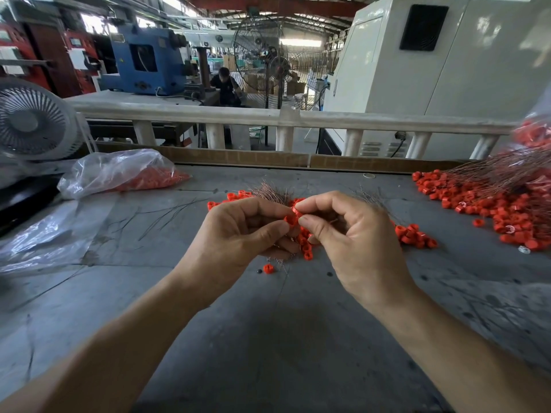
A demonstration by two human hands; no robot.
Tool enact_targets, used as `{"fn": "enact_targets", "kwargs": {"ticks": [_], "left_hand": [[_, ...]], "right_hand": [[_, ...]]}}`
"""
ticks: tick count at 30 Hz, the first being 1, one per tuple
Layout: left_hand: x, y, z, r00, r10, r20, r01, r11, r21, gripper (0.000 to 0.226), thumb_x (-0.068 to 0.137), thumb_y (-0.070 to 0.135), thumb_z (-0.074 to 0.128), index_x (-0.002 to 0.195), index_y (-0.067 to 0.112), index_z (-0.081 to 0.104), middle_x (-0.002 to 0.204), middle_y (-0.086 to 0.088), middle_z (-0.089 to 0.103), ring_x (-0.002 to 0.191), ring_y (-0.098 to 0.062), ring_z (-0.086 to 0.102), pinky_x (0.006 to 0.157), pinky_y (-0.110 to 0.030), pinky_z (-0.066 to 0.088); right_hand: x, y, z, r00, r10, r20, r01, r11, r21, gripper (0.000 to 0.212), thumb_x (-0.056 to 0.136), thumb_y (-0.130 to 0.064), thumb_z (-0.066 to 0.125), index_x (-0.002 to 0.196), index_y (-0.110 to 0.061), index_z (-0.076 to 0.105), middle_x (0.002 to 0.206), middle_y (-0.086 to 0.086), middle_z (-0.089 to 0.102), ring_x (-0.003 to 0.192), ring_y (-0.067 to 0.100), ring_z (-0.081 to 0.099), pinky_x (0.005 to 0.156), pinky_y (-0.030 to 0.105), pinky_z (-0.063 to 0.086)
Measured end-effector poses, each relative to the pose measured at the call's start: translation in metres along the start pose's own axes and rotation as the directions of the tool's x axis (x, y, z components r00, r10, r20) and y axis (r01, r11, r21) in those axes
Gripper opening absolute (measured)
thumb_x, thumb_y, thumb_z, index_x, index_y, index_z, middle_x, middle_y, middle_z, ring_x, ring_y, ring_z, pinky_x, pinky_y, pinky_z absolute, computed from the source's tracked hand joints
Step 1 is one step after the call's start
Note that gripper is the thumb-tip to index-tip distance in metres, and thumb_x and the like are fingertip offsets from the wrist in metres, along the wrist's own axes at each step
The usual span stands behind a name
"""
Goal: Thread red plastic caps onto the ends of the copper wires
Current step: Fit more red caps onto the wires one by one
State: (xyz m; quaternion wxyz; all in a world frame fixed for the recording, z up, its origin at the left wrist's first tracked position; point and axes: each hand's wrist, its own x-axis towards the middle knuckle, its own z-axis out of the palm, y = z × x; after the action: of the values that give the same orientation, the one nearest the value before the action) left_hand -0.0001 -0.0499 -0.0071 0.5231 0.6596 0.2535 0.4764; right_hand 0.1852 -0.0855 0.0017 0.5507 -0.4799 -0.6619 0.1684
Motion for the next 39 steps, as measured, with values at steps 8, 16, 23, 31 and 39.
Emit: {"fn": "enact_targets", "kwargs": {"ticks": [8, 16, 23, 31, 39], "left_hand": [[-0.0003, 0.0003, 0.0005, 1.000, -0.001, -0.018, 0.001, 1.000, 0.006, 0.021, 0.086, 0.014, 0.069, 0.106, 0.008, 0.073, 0.096, -0.018, 0.076, 0.085, -0.033, 0.075, 0.075, -0.035, 0.062], [-0.0005, 0.0019, 0.0007, 0.999, 0.011, -0.035, -0.010, 1.000, 0.024, 0.023, 0.086, 0.014, 0.068, 0.108, 0.007, 0.072, 0.095, -0.019, 0.076, 0.087, -0.036, 0.074, 0.078, -0.037, 0.062], [0.0002, 0.0013, 0.0031, 0.998, 0.035, -0.061, -0.031, 0.998, 0.062, 0.021, 0.086, 0.010, 0.067, 0.107, 0.008, 0.072, 0.090, -0.015, 0.077, 0.083, -0.030, 0.075, 0.075, -0.032, 0.062], [0.0011, -0.0009, 0.0046, 0.996, 0.064, -0.055, -0.059, 0.994, 0.090, 0.019, 0.091, 0.001, 0.066, 0.105, 0.010, 0.074, 0.089, -0.014, 0.077, 0.082, -0.029, 0.075, 0.074, -0.030, 0.061], [0.0015, -0.0008, 0.0035, 0.997, 0.058, -0.054, -0.052, 0.994, 0.096, 0.020, 0.089, 0.009, 0.068, 0.107, 0.010, 0.075, 0.091, -0.014, 0.077, 0.084, -0.029, 0.075, 0.074, -0.029, 0.060]], "right_hand": [[-0.0017, -0.0018, -0.0008, 0.998, -0.048, -0.027, 0.047, 0.998, -0.042, 0.010, 0.090, -0.014, 0.076, 0.096, -0.022, 0.077, 0.090, -0.010, 0.074, 0.088, 0.008, 0.070, 0.078, 0.027, 0.057], [-0.0017, -0.0028, 0.0016, 0.991, -0.126, -0.047, 0.122, 0.989, -0.082, 0.009, 0.087, -0.014, 0.080, 0.095, -0.018, 0.080, 0.087, -0.010, 0.075, 0.086, 0.008, 0.072, 0.077, 0.029, 0.058], [0.0005, -0.0030, 0.0009, 0.967, -0.253, -0.019, 0.244, 0.948, -0.202, 0.010, 0.086, -0.012, 0.080, 0.096, -0.012, 0.080, 0.089, -0.005, 0.074, 0.087, 0.007, 0.070, 0.079, 0.021, 0.056], [0.0020, -0.0009, -0.0018, 0.945, -0.324, 0.034, 0.321, 0.908, -0.270, 0.007, 0.087, -0.010, 0.079, 0.094, -0.009, 0.080, 0.088, -0.003, 0.073, 0.085, 0.008, 0.068, 0.078, 0.021, 0.054], [0.0027, 0.0020, -0.0031, 0.929, -0.365, 0.057, 0.367, 0.894, -0.259, 0.009, 0.088, -0.007, 0.077, 0.096, -0.010, 0.081, 0.094, -0.003, 0.074, 0.091, 0.008, 0.070, 0.082, 0.024, 0.056]]}}
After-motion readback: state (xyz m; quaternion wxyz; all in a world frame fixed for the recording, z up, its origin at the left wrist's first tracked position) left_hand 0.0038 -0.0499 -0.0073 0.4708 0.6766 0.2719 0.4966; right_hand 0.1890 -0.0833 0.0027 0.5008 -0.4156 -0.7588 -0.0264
